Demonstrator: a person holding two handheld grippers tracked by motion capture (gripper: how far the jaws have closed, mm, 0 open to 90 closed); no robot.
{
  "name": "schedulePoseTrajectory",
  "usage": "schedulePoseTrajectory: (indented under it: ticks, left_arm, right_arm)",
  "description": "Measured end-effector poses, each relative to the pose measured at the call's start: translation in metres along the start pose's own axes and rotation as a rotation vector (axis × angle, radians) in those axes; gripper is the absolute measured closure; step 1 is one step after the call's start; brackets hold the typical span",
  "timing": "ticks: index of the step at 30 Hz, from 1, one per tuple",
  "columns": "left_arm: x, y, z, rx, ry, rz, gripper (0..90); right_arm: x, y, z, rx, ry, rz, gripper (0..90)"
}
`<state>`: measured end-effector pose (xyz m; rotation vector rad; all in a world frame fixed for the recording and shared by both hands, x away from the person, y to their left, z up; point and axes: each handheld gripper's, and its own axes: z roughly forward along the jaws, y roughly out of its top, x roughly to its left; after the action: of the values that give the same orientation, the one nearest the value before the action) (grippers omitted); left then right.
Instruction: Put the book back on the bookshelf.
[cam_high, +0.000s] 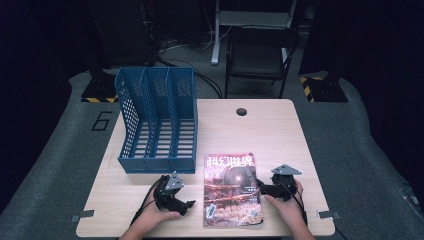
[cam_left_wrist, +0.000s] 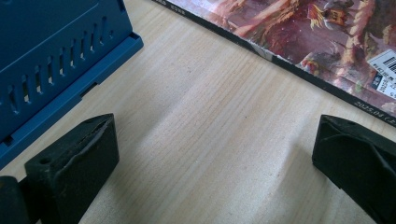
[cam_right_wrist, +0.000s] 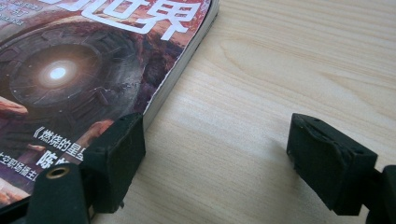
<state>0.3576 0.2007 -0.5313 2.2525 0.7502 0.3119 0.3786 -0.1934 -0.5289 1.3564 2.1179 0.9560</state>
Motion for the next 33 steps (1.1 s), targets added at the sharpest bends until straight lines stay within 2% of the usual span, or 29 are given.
schedulePoseTrajectory:
  ticks: [2,3,5,6,11,19,23,28,33]
  left_arm:
    - [-0.0003,0.0003,-0.0003,0.006,0.005,-0.001,0.3]
    - [-0.0005,0.0004,-0.0002,0.005,0.007,-0.004,0.4]
    - [-0.0008,0.0004,-0.0001,0.005,0.008,-0.006,0.4]
    - [-0.0016,0.0002,0.0008,-0.004,0.022,-0.010,0.4]
    - [-0.0016,0.0003,0.0009,-0.006,0.027,-0.009,0.4]
    - [-0.0024,0.0009,0.0007,0.002,0.023,-0.022,0.4]
    - [-0.0023,0.0008,0.0011,-0.002,0.034,-0.015,0.4]
    - [-0.0021,0.0008,0.0008,0.001,0.019,-0.019,0.4]
    - [-0.0021,0.0009,0.0011,-0.003,0.036,-0.013,0.4]
  right_arm:
    - [0.0000,-0.0001,0.0000,-0.002,0.000,0.001,19.6]
    - [0.0017,-0.0010,-0.0013,-0.004,0.000,0.015,22.8]
    - [0.0018,-0.0016,-0.0022,-0.014,0.010,-0.004,26.3]
    - [0.0030,-0.0015,-0.0022,-0.016,0.007,0.004,26.7]
    - [0.0041,-0.0016,-0.0021,-0.017,0.006,0.015,26.7]
    - [0.0034,-0.0024,-0.0037,-0.008,0.017,0.002,26.6]
    - [0.0033,-0.0025,-0.0034,-0.012,0.016,0.001,26.6]
    - [0.0028,-0.0023,-0.0035,-0.009,0.018,-0.005,26.6]
    - [0.0026,-0.0024,-0.0034,-0.015,0.020,-0.006,26.6]
